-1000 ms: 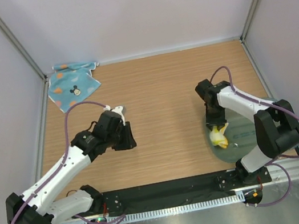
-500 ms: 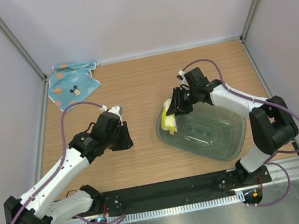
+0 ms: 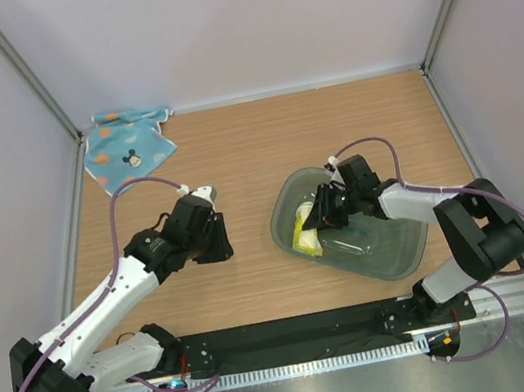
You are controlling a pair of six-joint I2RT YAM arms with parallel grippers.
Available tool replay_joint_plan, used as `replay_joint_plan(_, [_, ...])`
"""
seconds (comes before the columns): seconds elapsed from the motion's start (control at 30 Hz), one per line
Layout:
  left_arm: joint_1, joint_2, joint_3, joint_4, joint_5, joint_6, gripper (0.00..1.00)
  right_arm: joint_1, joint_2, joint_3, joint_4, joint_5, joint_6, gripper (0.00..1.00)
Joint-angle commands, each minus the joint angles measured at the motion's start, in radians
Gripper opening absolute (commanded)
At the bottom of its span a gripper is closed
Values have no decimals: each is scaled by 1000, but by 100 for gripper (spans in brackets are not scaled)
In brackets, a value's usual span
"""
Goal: Roll the towels
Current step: Place the rolled towel into the container
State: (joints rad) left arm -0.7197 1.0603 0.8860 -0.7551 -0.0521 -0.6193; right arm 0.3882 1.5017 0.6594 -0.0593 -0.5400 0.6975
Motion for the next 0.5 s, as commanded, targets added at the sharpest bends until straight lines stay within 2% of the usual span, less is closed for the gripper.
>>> replay_joint_plan(0.0, [-1, 41, 24, 26, 1, 3, 32, -9, -78, -56, 165, 86, 16, 1])
replay_joint_plan(0.1, [-1, 82, 44, 65, 14, -10, 32, -23, -144, -132, 330, 78, 82, 1])
replay_joint_plan(0.3, [-1, 197, 100, 151, 73, -36, 31, -35, -251, -208, 497, 106, 152, 1])
replay_joint_plan(0.4, [3, 253, 139, 200, 86, -36, 31, -55, -216, -247, 583, 94, 177, 1])
replay_joint_plan(0.47, [11, 322, 169, 247, 119, -37, 31, -60, -139, -259, 662, 74, 189, 1])
